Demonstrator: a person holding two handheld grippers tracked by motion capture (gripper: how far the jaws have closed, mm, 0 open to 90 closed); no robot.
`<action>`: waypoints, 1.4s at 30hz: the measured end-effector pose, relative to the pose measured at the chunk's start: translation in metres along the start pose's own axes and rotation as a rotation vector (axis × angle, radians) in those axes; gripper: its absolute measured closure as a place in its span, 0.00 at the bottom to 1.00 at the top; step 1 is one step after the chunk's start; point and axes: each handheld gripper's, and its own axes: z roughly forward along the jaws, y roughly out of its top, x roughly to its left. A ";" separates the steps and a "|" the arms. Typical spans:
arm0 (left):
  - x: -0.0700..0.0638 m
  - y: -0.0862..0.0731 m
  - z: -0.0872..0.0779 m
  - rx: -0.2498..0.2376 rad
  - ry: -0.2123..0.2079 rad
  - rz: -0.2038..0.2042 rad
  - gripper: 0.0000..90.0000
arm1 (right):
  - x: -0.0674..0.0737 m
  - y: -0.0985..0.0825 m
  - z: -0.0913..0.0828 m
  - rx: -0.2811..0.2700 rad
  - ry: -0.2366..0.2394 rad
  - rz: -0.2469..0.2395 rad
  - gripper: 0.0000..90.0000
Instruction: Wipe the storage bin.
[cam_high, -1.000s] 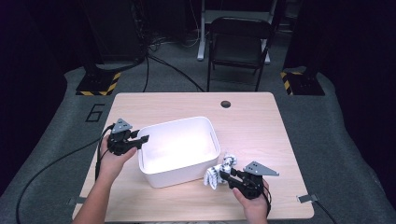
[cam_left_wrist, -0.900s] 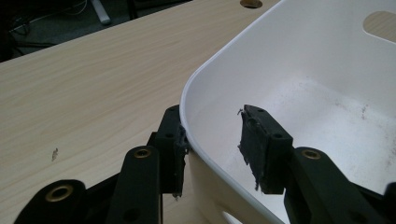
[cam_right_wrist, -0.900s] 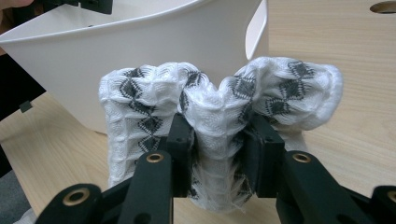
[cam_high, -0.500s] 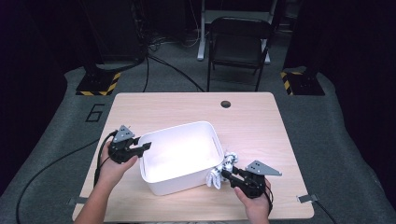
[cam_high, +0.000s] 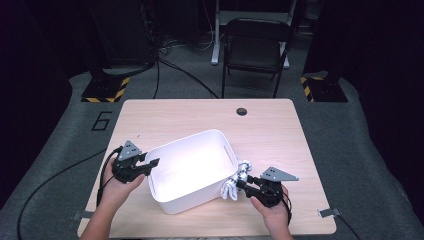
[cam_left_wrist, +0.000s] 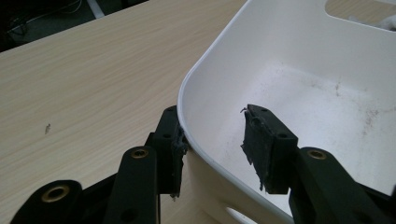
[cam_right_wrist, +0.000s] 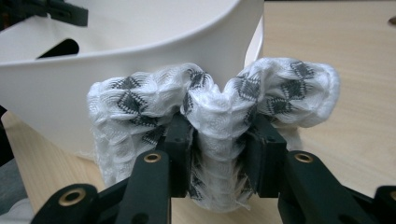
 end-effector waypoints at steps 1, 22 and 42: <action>0.000 0.000 0.000 0.000 0.005 0.004 0.64 | -0.002 -0.002 0.003 0.017 0.008 0.006 0.72; 0.004 0.001 0.004 0.018 -0.050 0.027 0.63 | 0.018 0.009 -0.011 -0.048 0.017 -0.055 0.68; 0.005 0.001 0.007 0.004 -0.056 0.013 0.62 | -0.001 -0.028 0.029 0.203 -0.027 0.002 0.68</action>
